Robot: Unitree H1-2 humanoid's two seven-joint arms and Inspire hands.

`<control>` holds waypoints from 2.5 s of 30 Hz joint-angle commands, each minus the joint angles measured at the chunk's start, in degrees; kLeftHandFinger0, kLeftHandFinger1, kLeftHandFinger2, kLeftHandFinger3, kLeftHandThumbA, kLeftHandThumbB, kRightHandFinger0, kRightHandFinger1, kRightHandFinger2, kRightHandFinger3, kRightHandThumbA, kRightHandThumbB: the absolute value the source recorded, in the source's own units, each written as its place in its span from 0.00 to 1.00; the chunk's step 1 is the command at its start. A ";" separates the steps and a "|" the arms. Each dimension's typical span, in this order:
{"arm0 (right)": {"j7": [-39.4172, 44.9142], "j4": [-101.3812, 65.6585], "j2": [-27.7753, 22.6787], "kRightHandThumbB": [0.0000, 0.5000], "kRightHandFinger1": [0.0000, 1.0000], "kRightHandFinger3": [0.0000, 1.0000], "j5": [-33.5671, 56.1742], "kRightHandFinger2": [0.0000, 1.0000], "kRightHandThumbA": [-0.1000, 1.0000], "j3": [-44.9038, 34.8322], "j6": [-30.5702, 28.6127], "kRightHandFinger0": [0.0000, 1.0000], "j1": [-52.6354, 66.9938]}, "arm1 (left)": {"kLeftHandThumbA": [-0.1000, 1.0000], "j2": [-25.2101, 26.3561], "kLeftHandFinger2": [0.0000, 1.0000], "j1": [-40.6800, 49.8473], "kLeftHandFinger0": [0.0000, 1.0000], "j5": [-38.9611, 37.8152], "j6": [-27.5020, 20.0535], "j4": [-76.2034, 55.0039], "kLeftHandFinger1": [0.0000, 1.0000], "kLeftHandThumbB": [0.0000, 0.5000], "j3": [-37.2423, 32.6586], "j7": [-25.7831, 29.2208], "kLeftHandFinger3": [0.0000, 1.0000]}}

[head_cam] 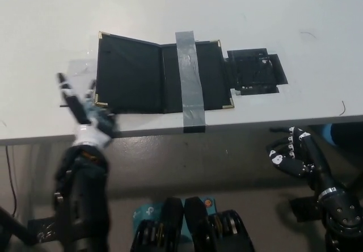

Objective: The robot uses its left hand to push the cover of the diary kept in the middle of the desk towards the right to close it

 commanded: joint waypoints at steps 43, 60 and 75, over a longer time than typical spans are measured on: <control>2.86 -3.40 -1.02 0.09 0.37 0.70 -0.22 0.46 0.62 1.86 1.41 0.31 -1.40 | 1.00 25.80 1.00 -17.79 1.00 81.93 3.58 11.55 1.00 0.55 -91.82 -16.72 1.00; 1.72 -3.41 -0.43 0.12 0.34 0.67 -0.05 0.42 0.61 1.03 1.34 0.27 -0.36 | 1.00 28.98 1.00 -10.57 1.00 77.30 3.58 -36.17 1.00 0.51 -67.83 -23.74 1.00; 1.47 -2.46 -0.73 0.08 0.35 0.70 0.64 0.44 0.59 0.00 0.87 0.30 -1.10 | 1.00 34.55 1.00 20.74 1.00 73.11 3.58 -69.55 1.00 0.34 -52.52 -21.75 1.00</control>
